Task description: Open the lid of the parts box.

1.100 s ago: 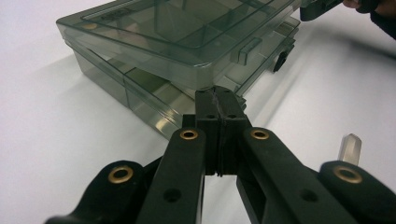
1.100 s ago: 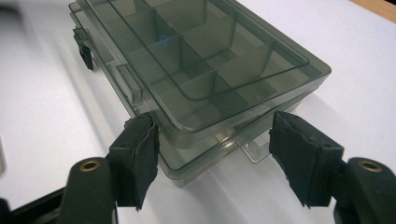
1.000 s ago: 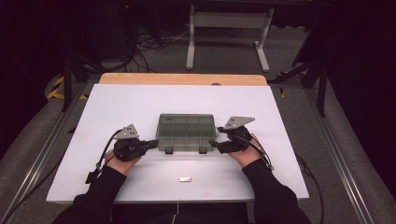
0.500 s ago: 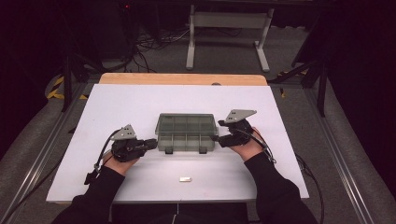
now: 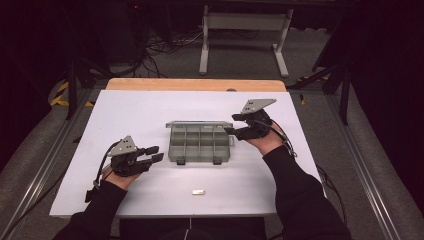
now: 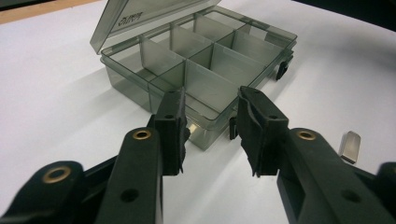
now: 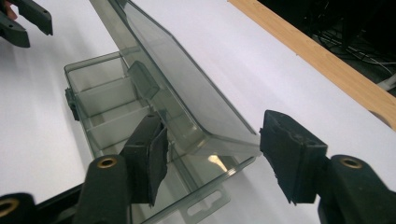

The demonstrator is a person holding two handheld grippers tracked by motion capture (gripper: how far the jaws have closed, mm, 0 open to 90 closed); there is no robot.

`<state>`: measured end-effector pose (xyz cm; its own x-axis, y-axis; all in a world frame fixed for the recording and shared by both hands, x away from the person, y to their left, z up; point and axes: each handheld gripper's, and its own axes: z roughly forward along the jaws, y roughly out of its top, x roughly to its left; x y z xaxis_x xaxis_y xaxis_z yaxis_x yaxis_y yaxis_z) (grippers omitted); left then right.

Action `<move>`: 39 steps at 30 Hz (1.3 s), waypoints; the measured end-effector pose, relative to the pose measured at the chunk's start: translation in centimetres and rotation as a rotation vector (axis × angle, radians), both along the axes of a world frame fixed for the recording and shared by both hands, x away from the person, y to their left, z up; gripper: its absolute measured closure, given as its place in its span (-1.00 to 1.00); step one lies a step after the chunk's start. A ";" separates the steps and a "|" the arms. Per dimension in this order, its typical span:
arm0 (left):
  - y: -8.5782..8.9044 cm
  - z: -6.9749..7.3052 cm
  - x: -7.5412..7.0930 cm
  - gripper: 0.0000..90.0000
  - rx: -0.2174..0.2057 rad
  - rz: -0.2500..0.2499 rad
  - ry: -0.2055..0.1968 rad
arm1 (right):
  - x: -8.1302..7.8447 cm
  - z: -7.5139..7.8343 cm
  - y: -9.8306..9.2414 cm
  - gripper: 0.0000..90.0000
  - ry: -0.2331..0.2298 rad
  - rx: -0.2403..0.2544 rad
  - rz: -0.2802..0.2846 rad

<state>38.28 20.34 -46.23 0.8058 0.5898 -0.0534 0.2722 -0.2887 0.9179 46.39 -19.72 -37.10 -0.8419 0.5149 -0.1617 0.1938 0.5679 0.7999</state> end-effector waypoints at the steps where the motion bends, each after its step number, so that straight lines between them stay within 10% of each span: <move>1: 0.1 0.0 -0.1 0.37 -0.002 -0.004 0.004 | 0.2 0.2 0.0 -0.06 0.000 -0.003 0.000; 39: 1.9 0.1 -1.0 -0.13 -0.044 0.056 -0.074 | 6.5 1.1 1.0 0.27 0.010 0.011 -0.101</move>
